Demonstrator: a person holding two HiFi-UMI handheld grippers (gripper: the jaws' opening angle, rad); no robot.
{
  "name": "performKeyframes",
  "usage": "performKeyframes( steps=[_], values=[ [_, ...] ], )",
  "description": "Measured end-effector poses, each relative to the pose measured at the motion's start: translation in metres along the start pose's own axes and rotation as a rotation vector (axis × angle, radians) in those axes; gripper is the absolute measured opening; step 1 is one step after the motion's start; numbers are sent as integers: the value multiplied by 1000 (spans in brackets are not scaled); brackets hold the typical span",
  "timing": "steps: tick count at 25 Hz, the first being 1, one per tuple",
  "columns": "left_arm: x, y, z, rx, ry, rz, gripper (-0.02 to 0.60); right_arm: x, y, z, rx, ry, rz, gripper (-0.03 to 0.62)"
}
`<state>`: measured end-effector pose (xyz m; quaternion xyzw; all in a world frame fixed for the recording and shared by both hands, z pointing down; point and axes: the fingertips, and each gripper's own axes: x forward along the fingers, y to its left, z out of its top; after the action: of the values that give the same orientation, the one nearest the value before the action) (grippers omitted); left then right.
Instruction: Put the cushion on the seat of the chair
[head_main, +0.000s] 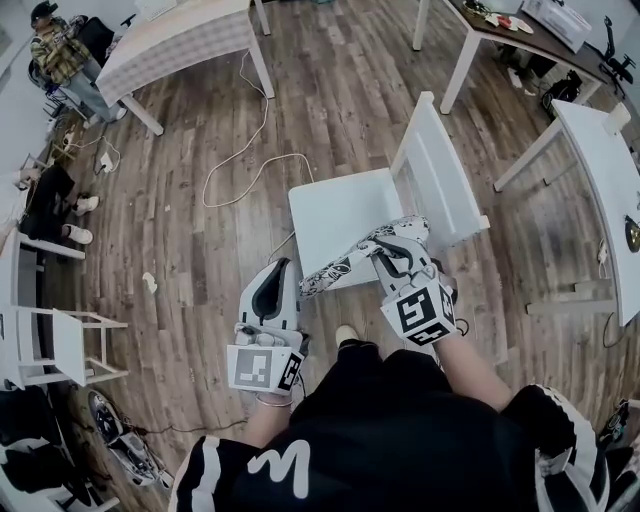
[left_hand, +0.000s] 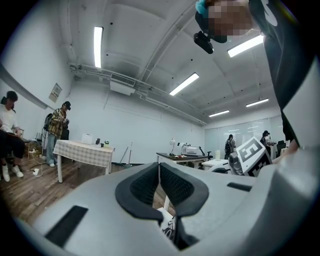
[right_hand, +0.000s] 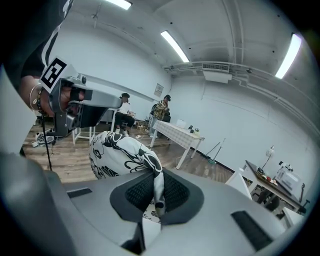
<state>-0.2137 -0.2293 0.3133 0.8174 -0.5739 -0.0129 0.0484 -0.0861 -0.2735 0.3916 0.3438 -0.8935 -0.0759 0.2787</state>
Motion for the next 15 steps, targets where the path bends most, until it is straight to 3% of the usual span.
performKeyframes(
  steps=[15],
  values=[
    [7, 30, -15, -10, 39, 129, 14, 69, -49, -14, -8, 30, 2, 28]
  ],
)
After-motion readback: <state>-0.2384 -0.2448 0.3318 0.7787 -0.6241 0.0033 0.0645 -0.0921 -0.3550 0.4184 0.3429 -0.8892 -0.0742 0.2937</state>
